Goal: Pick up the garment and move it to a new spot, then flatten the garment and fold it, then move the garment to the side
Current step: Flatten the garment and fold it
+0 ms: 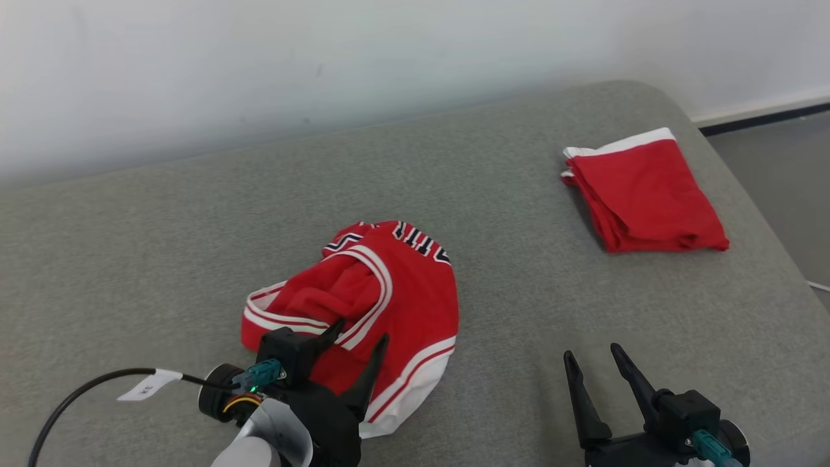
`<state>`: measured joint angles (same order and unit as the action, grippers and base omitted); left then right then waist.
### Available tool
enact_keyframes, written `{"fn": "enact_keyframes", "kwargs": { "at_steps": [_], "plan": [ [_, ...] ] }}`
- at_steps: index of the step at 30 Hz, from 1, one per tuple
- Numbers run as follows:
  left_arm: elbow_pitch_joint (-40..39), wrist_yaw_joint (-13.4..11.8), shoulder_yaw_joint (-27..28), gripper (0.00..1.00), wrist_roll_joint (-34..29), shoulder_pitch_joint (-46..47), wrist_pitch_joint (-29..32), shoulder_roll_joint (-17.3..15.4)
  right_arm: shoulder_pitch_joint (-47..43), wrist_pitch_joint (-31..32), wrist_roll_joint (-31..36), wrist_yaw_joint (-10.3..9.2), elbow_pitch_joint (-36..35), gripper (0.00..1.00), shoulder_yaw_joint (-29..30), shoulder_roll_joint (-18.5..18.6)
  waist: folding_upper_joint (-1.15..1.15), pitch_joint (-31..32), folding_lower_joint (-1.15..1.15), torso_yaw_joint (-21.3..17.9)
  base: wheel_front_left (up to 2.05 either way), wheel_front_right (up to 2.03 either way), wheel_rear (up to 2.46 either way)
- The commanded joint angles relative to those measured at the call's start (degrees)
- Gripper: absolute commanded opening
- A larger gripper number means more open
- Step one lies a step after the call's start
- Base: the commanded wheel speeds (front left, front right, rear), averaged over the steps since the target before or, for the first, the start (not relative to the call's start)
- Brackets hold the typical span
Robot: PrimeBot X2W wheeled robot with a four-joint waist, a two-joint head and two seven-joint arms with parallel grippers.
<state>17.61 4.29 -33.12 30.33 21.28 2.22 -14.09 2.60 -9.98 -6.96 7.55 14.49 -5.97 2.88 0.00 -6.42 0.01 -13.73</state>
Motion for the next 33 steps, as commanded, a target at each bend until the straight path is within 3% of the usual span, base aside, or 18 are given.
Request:
{"fn": "enact_keyframes", "kwargs": {
  "at_steps": [1,3,5,8,19,33],
  "plan": [
    [0.6,-0.6,0.1,1.0,0.0,0.0,0.7,-0.1,0.6,-0.3,-0.3,-0.14,0.3,1.0,0.0,0.0,0.0,-1.3,-0.01,-2.5,0.0,0.0,0.0],
    [1.1,-1.1,0.2,1.0,0.3,-0.3,1.6,-0.2,0.6,-0.6,-0.3,-0.13,0.5,1.0,0.1,0.0,0.0,-1.4,-0.01,-2.9,0.0,0.0,0.0],
    [1.2,-1.2,0.1,0.45,0.4,-0.7,1.9,-0.5,0.6,-0.7,-0.3,-0.13,0.6,1.0,0.3,0.0,0.0,-1.4,-0.01,-2.9,0.0,0.0,0.0],
    [0.7,-1.2,-0.2,0.0,0.9,-1.6,2.5,-0.9,0.8,-0.8,-0.2,-0.13,0.8,1.0,0.3,0.0,0.0,-1.0,-0.01,-2.1,0.0,0.0,0.0],
    [-3.1,0.7,-0.7,0.0,1.9,3.1,0.6,0.6,1.4,-0.9,-0.4,-0.13,1.3,1.0,-0.3,0.0,0.0,-0.6,-0.01,0.3,0.0,0.0,0.0],
    [-13.2,2.8,-0.1,0.0,2.2,28.8,-2.3,5.5,2.1,-2.1,-1.8,-0.13,3.1,1.0,-1.1,0.0,0.0,-0.8,-0.01,-2.2,0.0,0.0,0.0]
  ]
}}
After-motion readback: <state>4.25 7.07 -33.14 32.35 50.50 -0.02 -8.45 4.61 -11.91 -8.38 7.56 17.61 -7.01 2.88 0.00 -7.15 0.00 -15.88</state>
